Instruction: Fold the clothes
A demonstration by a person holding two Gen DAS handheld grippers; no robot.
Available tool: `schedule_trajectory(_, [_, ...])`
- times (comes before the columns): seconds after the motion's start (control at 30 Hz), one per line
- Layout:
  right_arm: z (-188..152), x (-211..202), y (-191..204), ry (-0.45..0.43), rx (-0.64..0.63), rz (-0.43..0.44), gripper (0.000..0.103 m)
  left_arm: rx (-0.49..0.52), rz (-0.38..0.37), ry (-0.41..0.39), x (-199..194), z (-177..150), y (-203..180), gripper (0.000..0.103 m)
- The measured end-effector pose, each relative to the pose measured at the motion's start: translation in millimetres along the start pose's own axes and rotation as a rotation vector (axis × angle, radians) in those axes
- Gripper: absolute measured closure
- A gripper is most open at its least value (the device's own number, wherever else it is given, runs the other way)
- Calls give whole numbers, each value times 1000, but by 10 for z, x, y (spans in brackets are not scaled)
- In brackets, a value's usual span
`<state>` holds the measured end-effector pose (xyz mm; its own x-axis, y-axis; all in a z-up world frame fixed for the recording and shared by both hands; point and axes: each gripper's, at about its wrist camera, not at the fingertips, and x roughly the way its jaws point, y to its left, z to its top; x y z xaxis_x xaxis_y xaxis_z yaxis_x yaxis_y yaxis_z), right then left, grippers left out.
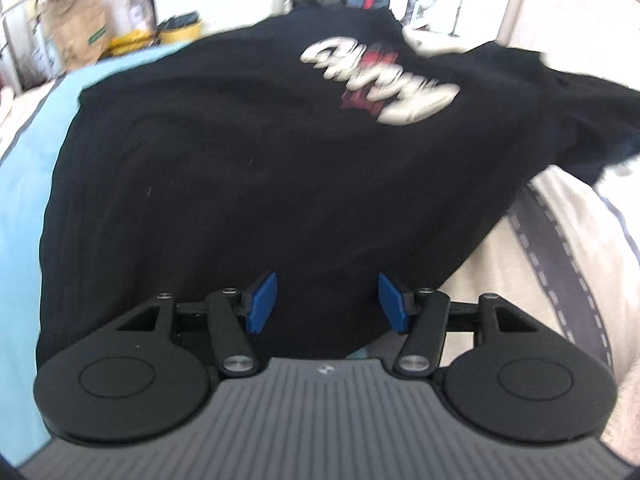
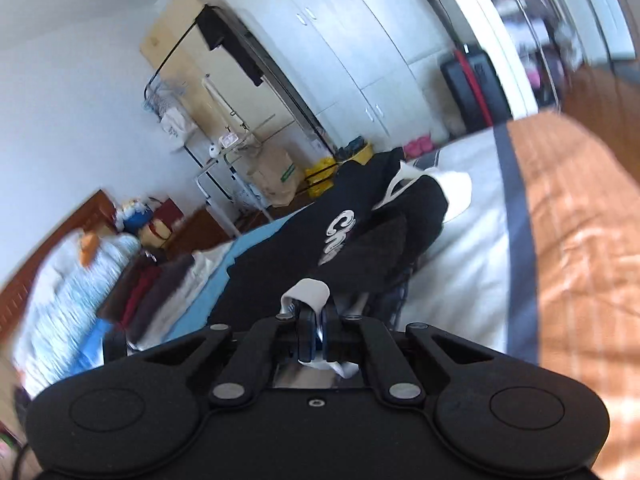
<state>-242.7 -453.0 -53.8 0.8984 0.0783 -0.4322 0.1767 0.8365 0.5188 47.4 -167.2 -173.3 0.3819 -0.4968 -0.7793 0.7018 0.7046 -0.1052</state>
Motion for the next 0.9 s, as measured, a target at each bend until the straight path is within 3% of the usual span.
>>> schedule_trajectory(0.13, [-269, 144, -210, 148, 8, -187, 98, 10, 17, 14, 19, -9, -9, 47])
schedule_trajectory(0.27, [-406, 308, -475, 181, 94, -280, 98, 70, 59, 3, -68, -24, -59, 46])
schedule_trajectory(0.4, [-389, 394, -422, 150, 66, -296, 98, 184, 54, 53, -73, -134, -205, 32])
schedule_trajectory(0.47, [-365, 328, -370, 104, 30, -262, 98, 264, 74, 71, -50, -207, -314, 27])
schedule_trajectory(0.57, [-275, 186, -340, 42, 24, -216, 98, 334, 126, 8, -87, -219, -409, 24])
schedule_trajectory(0.6, [-218, 143, -320, 21, 28, -193, 98, 316, 134, -23, -161, -202, -389, 28])
schedule_trajectory(0.63, [-173, 117, -272, 2, 28, -170, 98, 298, 142, -55, -235, -184, -370, 54])
schedule_trajectory(0.67, [-121, 100, -218, -13, 22, -157, 98, 280, 149, -86, -309, -166, -350, 95])
schedule_trajectory(0.7, [-68, 113, -134, -25, 8, -155, 98, 262, 157, -118, -383, -149, -331, 99])
schedule_trajectory(0.8, [4, 68, 53, -98, -49, -135, 98, 208, 180, -212, -605, -96, -272, 99])
schedule_trajectory(0.9, [39, 2, 230, -90, -70, -154, 98, 170, 208, -275, -873, -120, -263, 99])
